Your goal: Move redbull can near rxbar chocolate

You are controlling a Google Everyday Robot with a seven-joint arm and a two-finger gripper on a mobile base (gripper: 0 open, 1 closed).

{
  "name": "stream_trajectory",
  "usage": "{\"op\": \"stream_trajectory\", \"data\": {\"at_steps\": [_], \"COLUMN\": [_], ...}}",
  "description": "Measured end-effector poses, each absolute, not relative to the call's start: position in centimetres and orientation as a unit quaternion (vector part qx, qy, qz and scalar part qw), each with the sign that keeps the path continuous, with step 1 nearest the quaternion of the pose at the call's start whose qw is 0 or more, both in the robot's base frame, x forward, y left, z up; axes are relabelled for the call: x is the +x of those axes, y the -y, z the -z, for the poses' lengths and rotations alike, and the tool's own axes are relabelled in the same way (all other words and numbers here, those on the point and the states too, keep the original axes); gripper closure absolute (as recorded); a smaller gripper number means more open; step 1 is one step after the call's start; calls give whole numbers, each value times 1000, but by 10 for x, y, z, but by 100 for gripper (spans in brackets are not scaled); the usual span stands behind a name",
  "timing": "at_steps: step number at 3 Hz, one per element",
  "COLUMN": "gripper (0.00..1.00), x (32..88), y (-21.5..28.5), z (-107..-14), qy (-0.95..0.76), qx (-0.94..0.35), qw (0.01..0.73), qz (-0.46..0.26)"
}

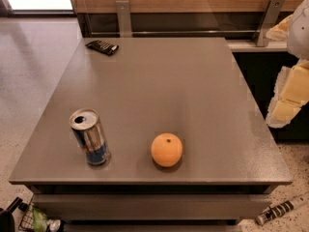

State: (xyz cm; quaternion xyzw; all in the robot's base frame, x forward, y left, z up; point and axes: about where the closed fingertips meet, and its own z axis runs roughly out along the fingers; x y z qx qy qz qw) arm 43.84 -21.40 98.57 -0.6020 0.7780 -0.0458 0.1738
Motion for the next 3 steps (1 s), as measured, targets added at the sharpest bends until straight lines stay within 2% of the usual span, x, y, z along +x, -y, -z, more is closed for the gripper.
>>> {"op": "stream_trajectory", "data": {"at_steps": [1,3], "gripper": [0,0], "x": [438,437], "y": [214,193], "z": [-986,-981], "qy": [-778,-766], "qx": [-602,-604], "qw": [174,221], "qz": [46,0]}}
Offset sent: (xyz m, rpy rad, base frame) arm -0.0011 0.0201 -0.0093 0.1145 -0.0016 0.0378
